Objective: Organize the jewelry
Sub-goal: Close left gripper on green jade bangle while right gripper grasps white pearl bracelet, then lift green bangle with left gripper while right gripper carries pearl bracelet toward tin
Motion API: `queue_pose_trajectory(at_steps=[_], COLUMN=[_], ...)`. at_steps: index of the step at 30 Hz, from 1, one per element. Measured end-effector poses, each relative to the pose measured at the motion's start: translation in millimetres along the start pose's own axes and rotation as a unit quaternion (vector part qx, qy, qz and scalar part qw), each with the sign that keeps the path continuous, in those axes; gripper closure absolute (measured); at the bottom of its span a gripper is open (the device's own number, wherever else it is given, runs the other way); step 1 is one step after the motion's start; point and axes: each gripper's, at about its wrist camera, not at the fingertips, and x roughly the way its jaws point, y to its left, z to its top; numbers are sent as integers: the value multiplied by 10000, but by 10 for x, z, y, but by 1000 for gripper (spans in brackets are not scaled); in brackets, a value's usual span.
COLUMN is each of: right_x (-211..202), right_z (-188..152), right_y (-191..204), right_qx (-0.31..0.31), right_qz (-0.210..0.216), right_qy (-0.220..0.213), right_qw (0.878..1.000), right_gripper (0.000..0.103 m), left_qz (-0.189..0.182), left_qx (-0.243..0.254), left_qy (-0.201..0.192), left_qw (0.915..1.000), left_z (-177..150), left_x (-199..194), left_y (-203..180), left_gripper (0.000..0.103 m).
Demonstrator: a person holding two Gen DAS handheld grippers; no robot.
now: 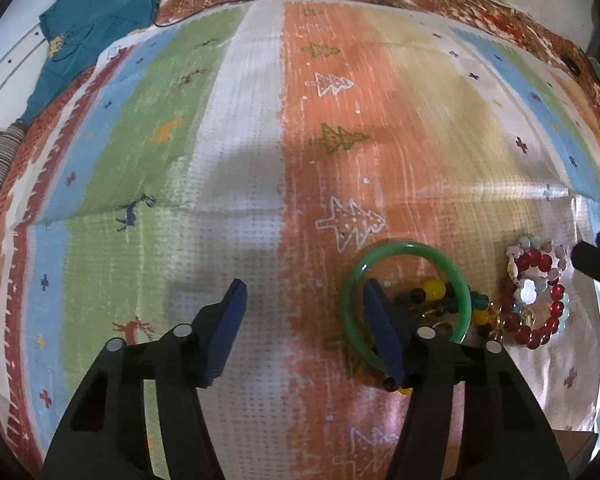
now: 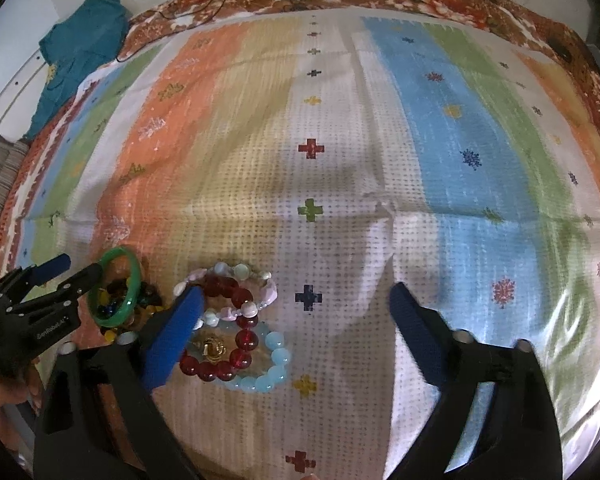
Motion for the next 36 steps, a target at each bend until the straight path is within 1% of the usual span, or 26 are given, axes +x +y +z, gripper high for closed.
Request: queue_pose_trajectory(at_steps=[4,5,9,10,11,12,13,14,15,16,17,18,19,22,26,30,36], right_x=[63,71,138,162,180,198,199,199,196,194,193,196,208,233,232,180,93], right_z=[27,36,47,40,35,29,28,31,30,32,34,29,26,-5,-15,0,28], right_y=[1,6,33,38,35,29,23,15,9,4,6,12,26,23,20,29,22], right_qx=[86,93,107,103,113,145,172,198,221,249,268,258,232,216,226,121,53], right_qz=[39,76,188,195,220,279,323,375,427,483,528,549,549,550,611,532,527], right_qy=[57,67,187,236,277,307,304,308,318,329,337,351,370,403,399,318,214], right_qw=[9999,9999,9996,9995,9993,9990,9989,9986,9983,9980,9977,9975,9975,9974,9971,9980,9984], right_gripper=[20,21,38,44,47,51,54,57,64,72,77,85,88,92,92,92,92], left_qz=[51,43,137,119,100,97,102,101,88,82,83,94,105,87,57,60,60], left_qx=[43,69,392,397,353,328,316,307,304,295,288,302,331,328,311,315,296], left_qy=[21,9,-13,-12,-4,0,5,16,25,44,53,58,53,54,63,64,73], left_qw=[10000,10000,9991,9991,9993,9994,9994,9995,9995,9995,9995,9995,9994,9994,9995,9995,9995], left_z=[-26,-30,-42,-42,-40,-36,-35,-32,-25,-20,-18,-16,-19,-14,-8,-9,-7], left_x=[38,38,33,33,36,38,40,45,50,59,64,70,69,59,52,51,49], left_y=[-12,-26,-127,-132,-122,-114,-111,-110,-114,-115,-115,-121,-132,-128,-124,-123,-121], left_gripper=[50,54,66,67,70,76,78,85,93,96,96,96,96,96,96,96,96])
